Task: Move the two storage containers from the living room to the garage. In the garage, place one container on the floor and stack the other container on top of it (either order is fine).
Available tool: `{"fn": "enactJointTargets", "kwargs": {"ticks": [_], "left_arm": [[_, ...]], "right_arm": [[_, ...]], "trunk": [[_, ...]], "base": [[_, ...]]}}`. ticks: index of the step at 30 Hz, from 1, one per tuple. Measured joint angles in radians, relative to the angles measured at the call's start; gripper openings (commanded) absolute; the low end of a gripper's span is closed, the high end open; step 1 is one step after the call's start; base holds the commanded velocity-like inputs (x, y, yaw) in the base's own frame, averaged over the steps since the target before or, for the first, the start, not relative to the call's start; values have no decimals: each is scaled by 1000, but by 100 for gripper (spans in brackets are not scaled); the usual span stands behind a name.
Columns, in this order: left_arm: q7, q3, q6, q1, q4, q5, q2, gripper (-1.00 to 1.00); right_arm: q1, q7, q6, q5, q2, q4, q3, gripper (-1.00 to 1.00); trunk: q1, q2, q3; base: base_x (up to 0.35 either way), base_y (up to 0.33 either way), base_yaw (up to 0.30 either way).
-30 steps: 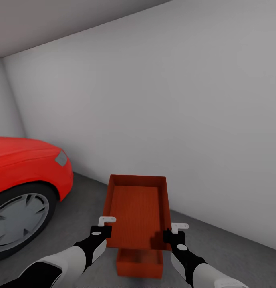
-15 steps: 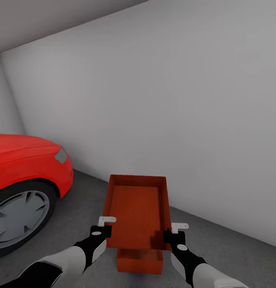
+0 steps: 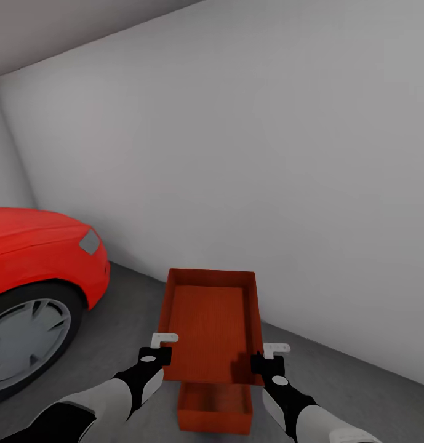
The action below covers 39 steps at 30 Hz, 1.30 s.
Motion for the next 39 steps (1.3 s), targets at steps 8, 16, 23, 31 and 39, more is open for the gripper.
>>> {"fn": "enactJointTargets", "kwargs": {"ticks": [8, 16, 23, 31, 39], "left_arm": [[0, 2, 0, 0, 0, 0, 0, -100], [0, 0, 0, 0, 0, 1, 0, -100], [0, -1, 0, 0, 0, 1, 0, -100], [0, -1, 0, 0, 0, 1, 0, -100], [0, 0, 0, 0, 0, 1, 0, -100]], "right_arm": [[0, 0, 3, 0, 0, -3, 1, -100], [0, 0, 0, 0, 0, 0, 0, -100], [0, 0, 0, 0, 0, 0, 0, -100], [0, 0, 0, 0, 0, 0, 0, -100], [0, 0, 0, 0, 0, 0, 0, -100]], "trunk": [[0, 0, 0], [1, 0, -3], [1, 0, -14], [1, 0, -26], [1, 0, -39]], "base": [[226, 0, 0], [20, 0, 0], [0, 0, 0], [0, 0, 0], [0, 0, 0]]}}
